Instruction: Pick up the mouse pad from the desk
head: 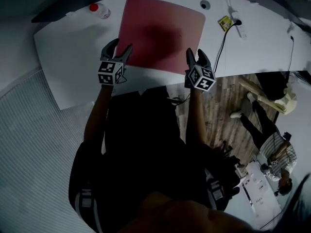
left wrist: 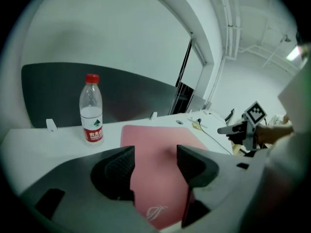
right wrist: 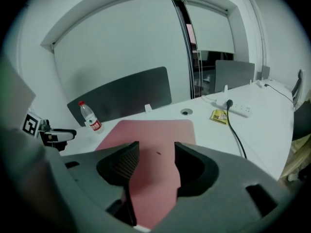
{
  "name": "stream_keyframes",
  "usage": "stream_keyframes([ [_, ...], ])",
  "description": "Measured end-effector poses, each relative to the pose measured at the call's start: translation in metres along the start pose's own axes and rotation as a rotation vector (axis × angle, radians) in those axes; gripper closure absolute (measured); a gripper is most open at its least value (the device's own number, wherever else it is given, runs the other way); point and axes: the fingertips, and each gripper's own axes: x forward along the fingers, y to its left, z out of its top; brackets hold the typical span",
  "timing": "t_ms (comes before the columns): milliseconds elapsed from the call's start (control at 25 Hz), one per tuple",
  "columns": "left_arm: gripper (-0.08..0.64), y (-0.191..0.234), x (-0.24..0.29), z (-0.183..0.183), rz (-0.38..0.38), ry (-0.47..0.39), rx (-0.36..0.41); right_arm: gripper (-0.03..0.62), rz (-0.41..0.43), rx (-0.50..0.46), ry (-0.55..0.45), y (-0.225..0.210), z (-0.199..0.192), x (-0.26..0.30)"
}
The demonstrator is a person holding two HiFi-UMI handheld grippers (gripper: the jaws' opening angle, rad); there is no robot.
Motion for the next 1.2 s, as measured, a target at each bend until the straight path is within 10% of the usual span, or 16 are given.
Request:
stream_keyframes([
  [520, 0.219, 0.037, 0.077, -0.076, 0.062, 0.293, -0.011, 0.288, -0.045, 0.024, 0.33, -0.064, -0.088, 0.075],
  [1200, 0.204, 0.048, 0.092, -0.104, 0.102, 0.391, -0.045, 0.285, -0.032, 0.081, 0.435, -0.067, -0.117, 0.09],
])
